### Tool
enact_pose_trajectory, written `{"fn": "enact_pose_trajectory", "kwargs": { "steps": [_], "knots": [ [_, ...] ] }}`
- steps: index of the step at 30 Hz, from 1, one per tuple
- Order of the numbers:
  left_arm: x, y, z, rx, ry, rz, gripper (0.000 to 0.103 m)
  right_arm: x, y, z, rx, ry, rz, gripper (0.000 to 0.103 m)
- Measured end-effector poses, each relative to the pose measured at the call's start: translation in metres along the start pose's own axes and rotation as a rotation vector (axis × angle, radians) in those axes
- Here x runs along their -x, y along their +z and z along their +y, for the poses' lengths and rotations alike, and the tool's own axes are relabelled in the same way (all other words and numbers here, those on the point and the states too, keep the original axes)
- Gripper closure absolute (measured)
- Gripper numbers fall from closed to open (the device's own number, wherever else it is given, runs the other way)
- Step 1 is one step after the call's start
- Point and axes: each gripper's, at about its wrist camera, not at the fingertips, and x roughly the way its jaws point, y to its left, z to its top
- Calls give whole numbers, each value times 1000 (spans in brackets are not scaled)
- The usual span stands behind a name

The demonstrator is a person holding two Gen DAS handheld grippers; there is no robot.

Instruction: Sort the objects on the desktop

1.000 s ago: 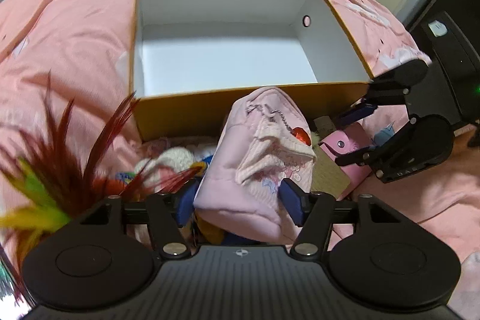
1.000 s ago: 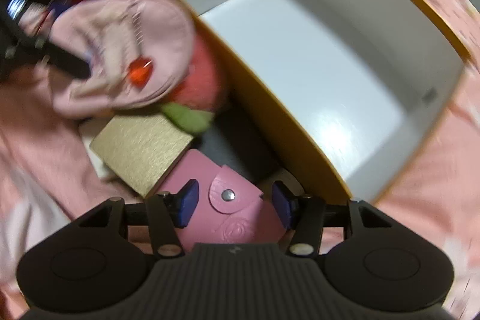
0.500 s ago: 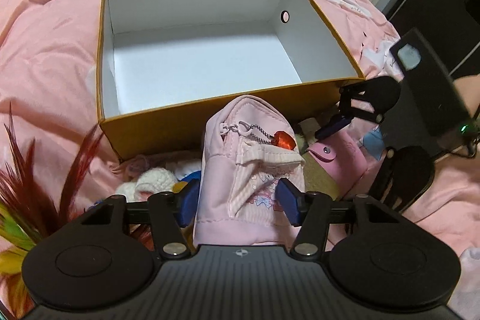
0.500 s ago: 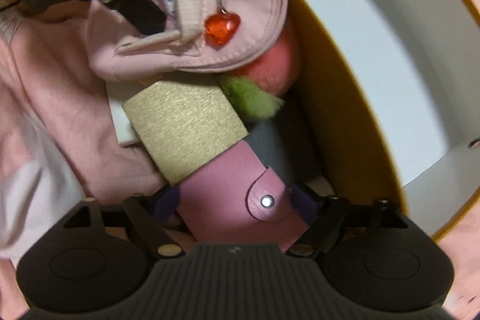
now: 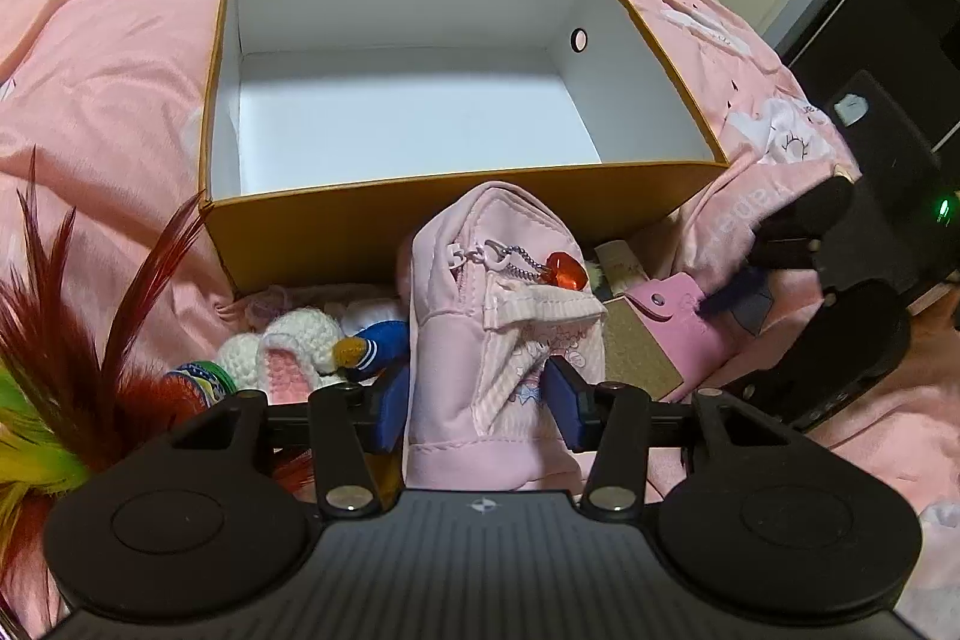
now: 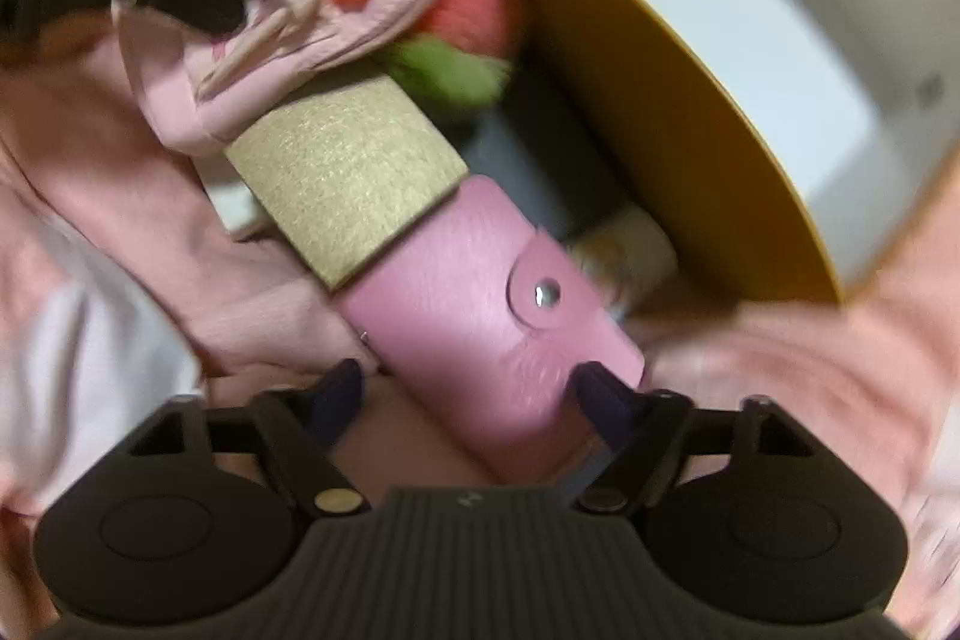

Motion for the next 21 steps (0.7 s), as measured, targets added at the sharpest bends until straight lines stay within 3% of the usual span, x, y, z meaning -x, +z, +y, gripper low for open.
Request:
{"fn": "enact_pose_trajectory", "kwargs": {
  "steps": [4,8,15,16,18,21],
  "knots": [
    [2,-2,1,5,2,-3,48,7,-12,-17,-142,173,0,57],
    [1,-3,0,10,3,-2,48,14,-16,-15,-55,47,-56,50],
    [2,-5,0,8,6,-3,48,16,-20,-65,-139,-28,-122,44],
    [2,-5,0,8,6,-2,48,13,-21,-75,-160,-20,-121,44],
    [2,-5,0,8,7,0,48,8,-20,-91,-199,37,-127,31],
    [1,-5,-1,5,9,2,48,-1,-18,-107,-203,94,-137,22]
  ]
}}
